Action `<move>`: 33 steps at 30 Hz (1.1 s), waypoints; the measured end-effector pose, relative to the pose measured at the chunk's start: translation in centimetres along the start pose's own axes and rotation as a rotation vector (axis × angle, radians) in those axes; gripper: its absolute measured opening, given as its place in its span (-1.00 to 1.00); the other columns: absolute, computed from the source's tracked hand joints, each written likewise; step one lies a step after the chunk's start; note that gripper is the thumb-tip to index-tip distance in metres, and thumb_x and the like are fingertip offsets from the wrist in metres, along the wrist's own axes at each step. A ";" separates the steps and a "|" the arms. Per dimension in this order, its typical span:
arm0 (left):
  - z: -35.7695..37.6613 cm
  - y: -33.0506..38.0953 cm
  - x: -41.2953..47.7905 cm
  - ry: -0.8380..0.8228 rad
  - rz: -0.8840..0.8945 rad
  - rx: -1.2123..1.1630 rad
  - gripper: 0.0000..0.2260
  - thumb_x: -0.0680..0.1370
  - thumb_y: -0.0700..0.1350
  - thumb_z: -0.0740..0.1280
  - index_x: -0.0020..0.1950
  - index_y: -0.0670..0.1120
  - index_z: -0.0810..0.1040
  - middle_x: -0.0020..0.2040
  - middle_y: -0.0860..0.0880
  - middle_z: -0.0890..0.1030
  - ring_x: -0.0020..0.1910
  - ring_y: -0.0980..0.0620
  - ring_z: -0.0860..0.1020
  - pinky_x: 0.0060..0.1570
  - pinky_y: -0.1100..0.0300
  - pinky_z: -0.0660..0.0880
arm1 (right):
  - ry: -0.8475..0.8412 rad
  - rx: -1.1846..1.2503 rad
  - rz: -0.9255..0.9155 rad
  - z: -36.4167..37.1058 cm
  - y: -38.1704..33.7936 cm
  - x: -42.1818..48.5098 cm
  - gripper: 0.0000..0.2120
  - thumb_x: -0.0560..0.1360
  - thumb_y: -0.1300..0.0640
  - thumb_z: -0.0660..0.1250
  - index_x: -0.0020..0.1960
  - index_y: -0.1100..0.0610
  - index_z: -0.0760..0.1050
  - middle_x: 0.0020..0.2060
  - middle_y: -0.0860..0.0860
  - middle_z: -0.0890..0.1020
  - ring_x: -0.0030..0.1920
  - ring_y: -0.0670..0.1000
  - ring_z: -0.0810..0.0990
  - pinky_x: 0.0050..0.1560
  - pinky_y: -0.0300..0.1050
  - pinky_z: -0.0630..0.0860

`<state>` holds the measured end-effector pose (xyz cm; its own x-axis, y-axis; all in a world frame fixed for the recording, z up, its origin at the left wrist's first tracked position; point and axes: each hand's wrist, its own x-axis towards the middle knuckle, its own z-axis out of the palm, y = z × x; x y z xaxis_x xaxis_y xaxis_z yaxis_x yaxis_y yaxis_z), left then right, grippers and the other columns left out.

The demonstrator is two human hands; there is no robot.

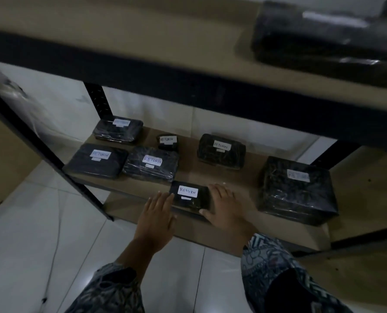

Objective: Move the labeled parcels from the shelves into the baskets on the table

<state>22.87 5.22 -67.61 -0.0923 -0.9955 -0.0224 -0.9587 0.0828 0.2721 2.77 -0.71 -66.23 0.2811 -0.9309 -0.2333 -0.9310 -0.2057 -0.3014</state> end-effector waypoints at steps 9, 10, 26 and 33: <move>7.3 -5.2 4.0 0.079 0.072 -0.056 -0.50 0.50 0.00 0.12 0.35 -0.26 0.36 0.27 -0.26 0.48 0.27 -0.23 0.44 0.28 -0.18 0.34 | 0.061 0.057 -0.070 7.5 2.2 5.5 -0.09 0.36 -0.44 0.19 0.54 -0.05 -0.02 0.53 -0.04 0.07 0.53 0.02 -0.08 0.50 0.06 -0.11; 7.8 -5.4 4.2 0.092 0.084 -0.069 -0.50 0.50 -0.01 0.12 0.36 -0.26 0.35 0.28 -0.25 0.47 0.28 -0.22 0.43 0.29 -0.18 0.34 | 0.090 0.055 -0.089 7.7 2.5 5.6 -0.07 0.31 -0.48 0.13 0.54 -0.04 0.02 0.53 -0.03 0.10 0.53 0.01 -0.06 0.51 0.05 -0.13; 10.2 -2.4 6.8 0.111 0.219 -0.075 -0.50 0.55 0.02 0.05 0.42 -0.22 0.31 0.41 -0.19 0.36 0.43 -0.12 0.25 0.43 -0.04 0.11 | 0.433 0.110 -0.081 6.1 7.4 3.1 -0.02 0.22 -0.12 0.58 0.48 0.17 0.21 0.36 0.12 0.33 0.32 0.07 0.27 0.30 -0.05 0.26; 10.4 -2.4 6.8 0.069 0.240 -0.022 -0.49 0.56 0.04 0.01 0.43 -0.21 0.29 0.43 -0.19 0.33 0.44 -0.13 0.23 0.42 -0.01 0.03 | 0.589 0.074 -0.115 6.7 7.0 2.1 -0.10 0.12 -0.05 0.64 0.31 0.30 0.39 0.20 0.24 0.47 0.16 0.16 0.48 0.17 -0.07 0.39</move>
<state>21.78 -1.30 -78.40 -0.2972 -0.9484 0.1110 -0.9055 0.3168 0.2822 -1.58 -2.11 -75.07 0.1828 -0.9189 0.3495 -0.8778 -0.3127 -0.3628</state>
